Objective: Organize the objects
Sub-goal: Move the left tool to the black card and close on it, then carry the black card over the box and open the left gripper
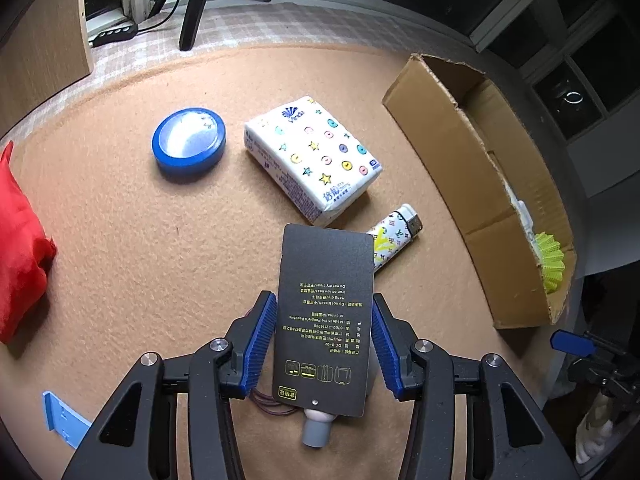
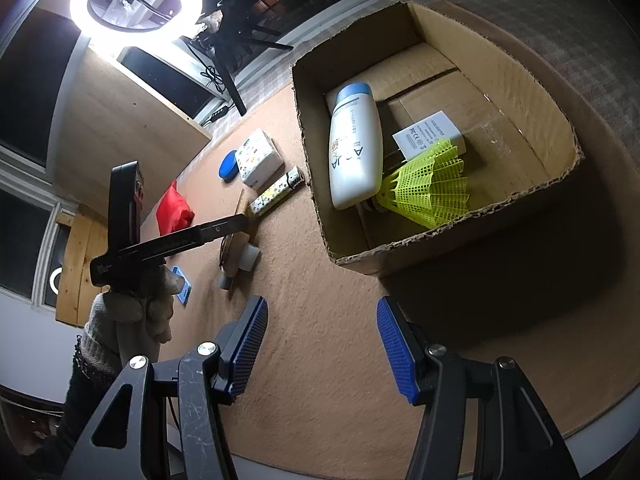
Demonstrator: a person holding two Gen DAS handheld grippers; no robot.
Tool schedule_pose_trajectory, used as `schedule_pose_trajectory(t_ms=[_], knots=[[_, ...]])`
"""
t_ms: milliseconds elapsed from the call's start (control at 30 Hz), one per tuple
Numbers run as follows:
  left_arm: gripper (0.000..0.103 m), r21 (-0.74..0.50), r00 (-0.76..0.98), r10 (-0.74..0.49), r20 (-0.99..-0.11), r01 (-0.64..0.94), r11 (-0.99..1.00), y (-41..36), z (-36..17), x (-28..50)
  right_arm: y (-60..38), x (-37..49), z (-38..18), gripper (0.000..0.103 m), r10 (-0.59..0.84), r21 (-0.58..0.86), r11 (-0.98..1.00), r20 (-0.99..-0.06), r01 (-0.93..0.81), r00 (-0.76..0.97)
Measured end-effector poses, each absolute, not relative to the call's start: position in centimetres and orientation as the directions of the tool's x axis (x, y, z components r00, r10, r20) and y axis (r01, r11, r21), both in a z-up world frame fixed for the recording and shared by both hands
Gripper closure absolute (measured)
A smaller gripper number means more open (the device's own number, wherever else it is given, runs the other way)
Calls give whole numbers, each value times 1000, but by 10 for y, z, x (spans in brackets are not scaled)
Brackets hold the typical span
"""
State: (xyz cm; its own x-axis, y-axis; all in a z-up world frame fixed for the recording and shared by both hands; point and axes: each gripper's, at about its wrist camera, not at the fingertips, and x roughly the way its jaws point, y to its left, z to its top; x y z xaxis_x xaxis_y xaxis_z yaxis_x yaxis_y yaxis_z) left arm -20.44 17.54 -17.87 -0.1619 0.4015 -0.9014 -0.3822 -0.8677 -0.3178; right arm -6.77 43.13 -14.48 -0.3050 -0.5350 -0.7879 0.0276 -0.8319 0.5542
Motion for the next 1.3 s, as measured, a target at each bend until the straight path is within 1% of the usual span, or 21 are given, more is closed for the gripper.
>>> schedule_pose_trajectory(t_ms=[200, 533, 700, 800, 867, 1133, 1300], knots=[[52, -304, -193, 400, -896, -391, -869, 175, -164, -197, 432, -67, -140, 50, -515, 533, -845, -793, 41, -325], [52, -288, -262, 437, -861, -456, -842, 197, -116, -184, 428, -58, -126, 50, -445, 452, -889, -813, 76, -376], [52, -294, -275, 475, -836, -507, -810, 228, -96, -177, 432, -56, -125, 50, -398, 409, -911, -826, 60, -399], [52, -291, -272, 492, -827, -542, -788, 253, -92, -183, 438, -54, -125, 50, -381, 397, -917, -831, 47, -406], [52, -281, -274, 495, -824, -562, -778, 270, -86, -177, 442, -51, -124, 50, -339, 359, -933, -841, 34, -422], [52, -252, -277, 495, -823, -604, -757, 334, -86, -183, 461, -40, -125, 50, -166, 190, -982, -868, -4, -467], [52, -249, -279, 498, -821, -610, -752, 365, -89, -189, 477, -34, -129, 50, -140, 175, -984, -874, -34, -466]])
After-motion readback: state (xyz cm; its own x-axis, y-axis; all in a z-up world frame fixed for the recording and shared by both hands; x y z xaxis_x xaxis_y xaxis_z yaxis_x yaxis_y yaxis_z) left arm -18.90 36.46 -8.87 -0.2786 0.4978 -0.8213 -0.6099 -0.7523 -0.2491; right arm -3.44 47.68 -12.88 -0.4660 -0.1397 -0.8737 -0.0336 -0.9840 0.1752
